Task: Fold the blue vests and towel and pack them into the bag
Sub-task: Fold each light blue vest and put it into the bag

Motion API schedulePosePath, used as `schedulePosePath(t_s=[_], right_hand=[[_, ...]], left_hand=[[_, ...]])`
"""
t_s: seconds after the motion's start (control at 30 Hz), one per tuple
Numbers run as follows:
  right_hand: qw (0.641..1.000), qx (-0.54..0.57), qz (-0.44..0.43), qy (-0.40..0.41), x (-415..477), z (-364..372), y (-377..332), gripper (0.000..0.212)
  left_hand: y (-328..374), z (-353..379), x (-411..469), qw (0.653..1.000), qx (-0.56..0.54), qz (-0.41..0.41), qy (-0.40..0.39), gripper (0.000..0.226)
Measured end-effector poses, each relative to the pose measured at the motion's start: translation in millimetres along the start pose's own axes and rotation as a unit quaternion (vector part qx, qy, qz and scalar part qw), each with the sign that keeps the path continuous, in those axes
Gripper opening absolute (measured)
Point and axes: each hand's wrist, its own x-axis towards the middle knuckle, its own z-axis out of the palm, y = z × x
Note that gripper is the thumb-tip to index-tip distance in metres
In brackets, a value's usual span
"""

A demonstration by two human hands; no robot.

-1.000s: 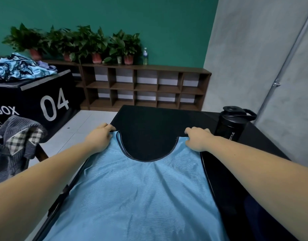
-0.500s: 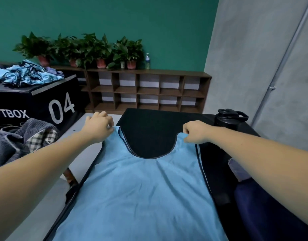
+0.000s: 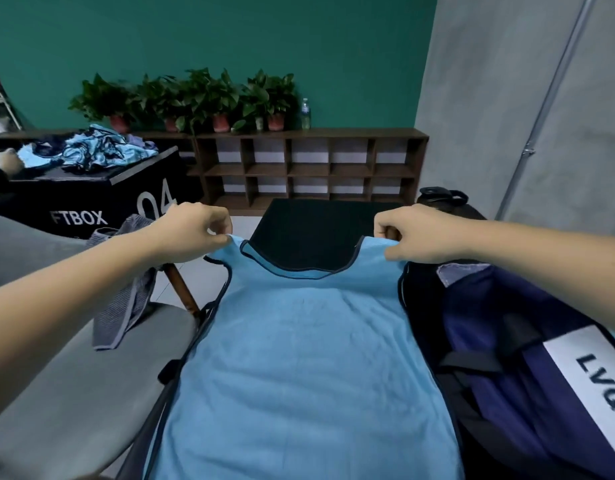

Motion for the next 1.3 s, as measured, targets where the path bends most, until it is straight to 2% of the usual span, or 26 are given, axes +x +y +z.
schedulePosePath(t_s=[0.3, 0.43, 0.63, 0.83, 1.17, 1.3], right_hand=[[0.998, 0.026, -0.055, -0.021, -105.9, 23.5, -45.8, 0.017], [0.994, 0.023, -0.099, -0.041, -141.9, 44.2, -57.2, 0.021], [0.989, 0.011, -0.115, -0.093, -180.8, 73.3, -64.6, 0.019], [0.981, -0.027, -0.142, -0.132, -212.8, 103.7, -63.8, 0.018], [0.967, -0.031, -0.182, -0.176, -240.2, 137.7, -61.9, 0.029], [0.964, -0.019, -0.192, -0.184, -240.9, 133.8, -58.9, 0.022]], left_hand=[[32.6, -16.6, -113.7, 0.996, -0.005, 0.060, -0.066, 0.017], [44.5, -15.4, -157.1, 0.993, -0.015, 0.092, -0.071, 0.015], [44.5, 6.2, -201.7, 0.983, 0.000, 0.147, -0.109, 0.024], [37.6, 37.6, -232.0, 0.970, -0.006, 0.191, -0.148, 0.015], [32.9, 74.7, -257.2, 0.955, -0.086, 0.175, -0.222, 0.016], [35.0, 75.1, -260.5, 0.952, -0.106, 0.166, -0.233, 0.019]])
